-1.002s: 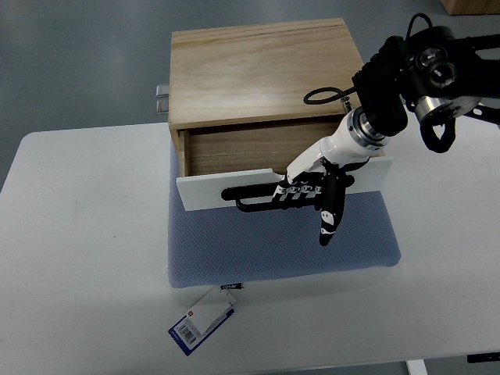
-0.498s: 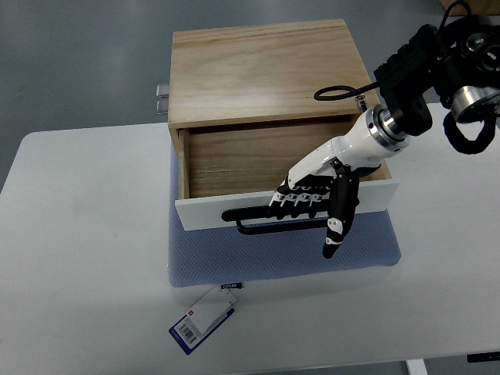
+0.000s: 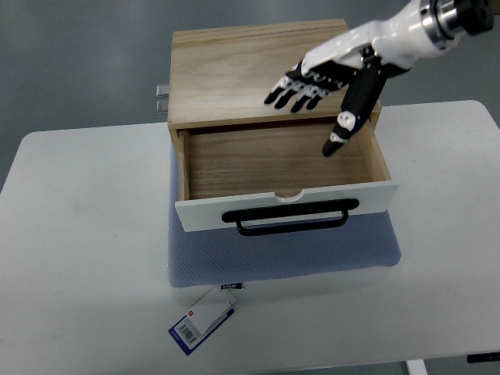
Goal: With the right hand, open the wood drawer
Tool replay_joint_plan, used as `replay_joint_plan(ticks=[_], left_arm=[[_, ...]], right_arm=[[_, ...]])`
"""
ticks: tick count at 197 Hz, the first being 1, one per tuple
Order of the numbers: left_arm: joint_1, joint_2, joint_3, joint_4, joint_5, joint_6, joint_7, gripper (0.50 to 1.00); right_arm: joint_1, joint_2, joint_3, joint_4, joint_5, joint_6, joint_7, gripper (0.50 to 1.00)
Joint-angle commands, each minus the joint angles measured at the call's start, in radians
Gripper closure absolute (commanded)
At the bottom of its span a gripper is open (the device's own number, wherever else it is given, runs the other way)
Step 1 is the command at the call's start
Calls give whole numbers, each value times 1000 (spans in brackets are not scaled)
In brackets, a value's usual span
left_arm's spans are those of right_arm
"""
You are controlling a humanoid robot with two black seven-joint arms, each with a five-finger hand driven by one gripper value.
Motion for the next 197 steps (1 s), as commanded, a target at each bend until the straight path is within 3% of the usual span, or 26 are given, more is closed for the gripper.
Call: replay_joint_plan(ticks=[1, 36, 60, 69, 79, 80, 82, 108, 138, 162, 197], left_arm=[[0, 0, 0, 0, 0, -1, 0, 500], [0, 0, 0, 0, 0, 1, 0, 500], [0, 0, -2, -2, 0, 1, 0, 500], [0, 0, -2, -3, 0, 2, 0, 500], [0, 0, -2, -3, 0, 2, 0, 500], [0, 0, -2, -3, 0, 2, 0, 500], [0, 0, -2, -3, 0, 2, 0, 500], [0, 0, 0, -2, 0, 4, 0, 500], [0, 0, 5, 0, 0, 4, 0, 500], [0, 0, 5, 0, 0, 5, 1, 500], [0, 0, 5, 0, -1, 5, 1, 500]], right_arm=[[-46, 2, 100, -181, -4, 0, 0, 556], [-141, 36, 238, -520, 10, 0, 2, 556], [-262, 93, 355, -748, 28, 0, 215, 556], [-334, 126, 409, -830, 59, -19, 325, 556], [-334, 127, 409, -830, 59, -19, 325, 556], [-423, 166, 454, -886, 98, -41, 430, 556], [-445, 176, 464, -899, 109, -46, 456, 556], [-638, 265, 545, -957, 230, -77, 660, 556], [-753, 361, 583, -972, 346, -86, 802, 556], [-808, 423, 608, -982, 421, -86, 861, 556], [-865, 484, 665, -983, 462, -86, 864, 556]])
